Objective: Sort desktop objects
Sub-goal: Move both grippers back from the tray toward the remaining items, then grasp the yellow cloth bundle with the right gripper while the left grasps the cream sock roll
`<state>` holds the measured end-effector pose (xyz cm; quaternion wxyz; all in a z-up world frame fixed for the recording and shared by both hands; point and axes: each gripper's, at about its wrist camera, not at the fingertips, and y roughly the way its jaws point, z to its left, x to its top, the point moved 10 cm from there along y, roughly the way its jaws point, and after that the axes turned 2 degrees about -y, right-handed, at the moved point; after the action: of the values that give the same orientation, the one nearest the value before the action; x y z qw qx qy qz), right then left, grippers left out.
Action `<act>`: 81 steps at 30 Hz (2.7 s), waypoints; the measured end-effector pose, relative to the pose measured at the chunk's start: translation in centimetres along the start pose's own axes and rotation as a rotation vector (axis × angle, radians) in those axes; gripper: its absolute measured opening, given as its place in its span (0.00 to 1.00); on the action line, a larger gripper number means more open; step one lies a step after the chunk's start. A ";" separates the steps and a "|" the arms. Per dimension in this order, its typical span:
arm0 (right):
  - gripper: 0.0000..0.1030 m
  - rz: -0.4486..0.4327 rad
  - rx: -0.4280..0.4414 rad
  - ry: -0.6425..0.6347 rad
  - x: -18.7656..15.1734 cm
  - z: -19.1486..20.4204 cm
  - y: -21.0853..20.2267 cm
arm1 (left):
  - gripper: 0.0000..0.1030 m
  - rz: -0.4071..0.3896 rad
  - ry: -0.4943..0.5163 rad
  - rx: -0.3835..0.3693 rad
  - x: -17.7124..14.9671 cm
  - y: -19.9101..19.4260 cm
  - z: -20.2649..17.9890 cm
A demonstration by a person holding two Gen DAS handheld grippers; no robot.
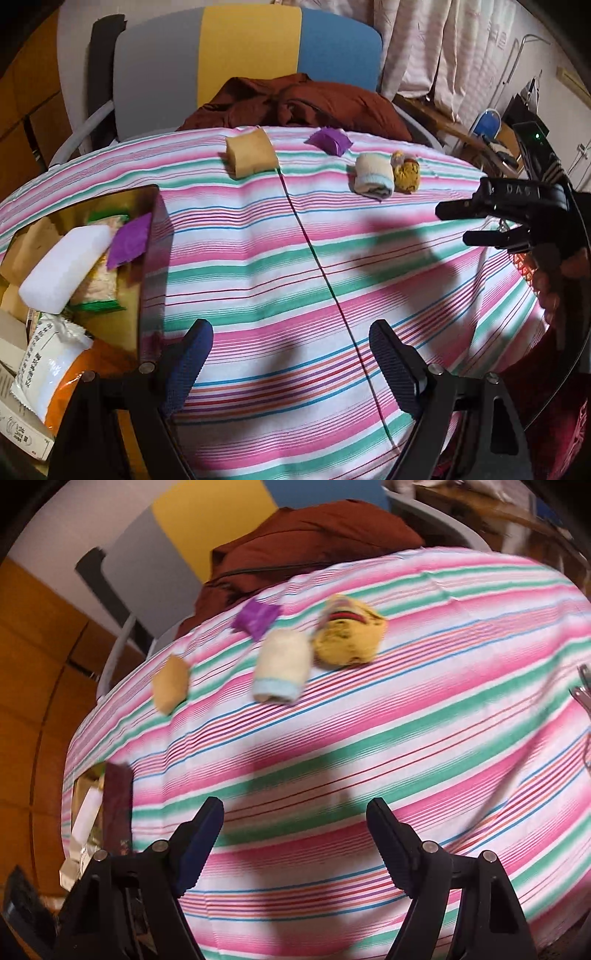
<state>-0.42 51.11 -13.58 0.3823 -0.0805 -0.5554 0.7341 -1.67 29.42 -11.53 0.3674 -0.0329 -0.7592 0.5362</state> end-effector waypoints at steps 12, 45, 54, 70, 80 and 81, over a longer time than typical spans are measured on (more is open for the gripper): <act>0.82 0.034 -0.062 0.000 3.2 -2.7 0.1 | 0.85 0.032 0.015 0.047 0.5 1.5 0.0; 0.45 -0.072 0.067 0.033 12.8 -4.2 7.1 | 0.85 0.034 0.010 0.043 5.7 6.9 -1.8; 0.39 -0.019 -0.026 0.066 11.9 -6.2 5.8 | 0.86 -0.027 0.038 -0.038 11.6 10.0 -6.7; 0.39 -0.018 -0.110 0.085 12.4 -8.9 6.0 | 0.86 -0.031 0.177 0.048 14.5 18.9 -12.0; 0.41 -0.017 -0.116 0.080 12.2 -8.8 6.4 | 0.90 -0.055 0.187 0.032 14.2 19.0 -12.0; 0.41 -0.017 -0.119 0.076 12.2 -8.8 6.4 | 0.90 -0.059 0.187 0.032 14.2 18.9 -12.0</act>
<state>-7.16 65.11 -18.74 0.4040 -0.1263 -0.5838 0.6929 -11.36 53.24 -18.14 0.4530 -0.0543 -0.7135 0.5318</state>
